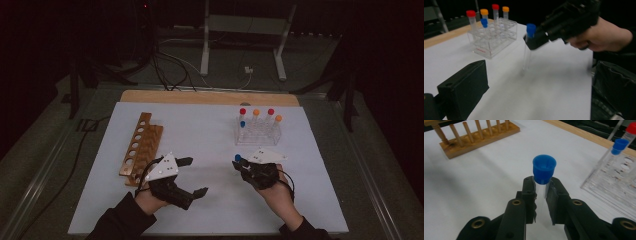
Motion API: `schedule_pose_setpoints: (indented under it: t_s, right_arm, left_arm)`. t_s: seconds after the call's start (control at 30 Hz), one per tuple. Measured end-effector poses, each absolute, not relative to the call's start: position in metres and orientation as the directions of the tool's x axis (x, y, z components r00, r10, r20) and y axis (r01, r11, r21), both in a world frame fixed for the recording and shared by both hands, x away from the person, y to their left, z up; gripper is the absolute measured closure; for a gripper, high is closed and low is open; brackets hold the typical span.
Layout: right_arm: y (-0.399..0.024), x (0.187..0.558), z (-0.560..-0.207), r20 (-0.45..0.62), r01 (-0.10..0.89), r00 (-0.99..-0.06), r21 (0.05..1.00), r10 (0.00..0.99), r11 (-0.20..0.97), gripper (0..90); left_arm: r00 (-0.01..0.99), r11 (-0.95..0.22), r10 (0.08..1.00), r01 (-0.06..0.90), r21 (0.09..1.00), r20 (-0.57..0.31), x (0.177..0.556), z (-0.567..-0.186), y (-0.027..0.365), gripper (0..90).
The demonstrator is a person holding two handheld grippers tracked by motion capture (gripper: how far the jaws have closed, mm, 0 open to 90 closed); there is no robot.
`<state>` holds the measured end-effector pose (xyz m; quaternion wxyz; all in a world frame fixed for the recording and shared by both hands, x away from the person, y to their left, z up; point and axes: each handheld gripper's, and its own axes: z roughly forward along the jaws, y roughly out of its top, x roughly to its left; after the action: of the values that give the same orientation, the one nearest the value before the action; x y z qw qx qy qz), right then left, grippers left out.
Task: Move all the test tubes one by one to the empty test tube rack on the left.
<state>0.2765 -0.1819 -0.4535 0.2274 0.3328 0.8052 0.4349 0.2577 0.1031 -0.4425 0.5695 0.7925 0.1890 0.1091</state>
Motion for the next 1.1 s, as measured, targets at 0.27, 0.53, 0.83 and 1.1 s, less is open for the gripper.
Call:
schedule_pose_setpoints:
  t_s: [0.27,0.53,0.83,1.1]
  right_arm:
    - [-0.177,0.270,-0.449,-0.068,0.321,-0.694,0.862,0.717,0.392,76.6]
    - [-0.171,0.265,-0.449,-0.067,0.312,-0.717,0.859,0.694,0.406,76.6]
    - [-0.167,0.262,-0.450,-0.060,0.307,-0.736,0.859,0.675,0.411,76.6]
    - [-0.167,0.261,-0.450,-0.056,0.307,-0.738,0.860,0.673,0.409,76.6]
  left_arm:
    - [0.915,-0.273,0.402,0.154,0.950,-0.033,0.269,-0.431,0.083,4.5]
    - [0.914,-0.256,0.405,0.129,0.958,-0.015,0.281,-0.423,0.064,13.3]
    - [0.914,-0.284,0.407,0.131,0.950,-0.004,0.287,-0.429,0.047,31.0]
    - [0.915,-0.305,0.403,0.130,0.943,0.004,0.291,-0.433,0.039,51.9]
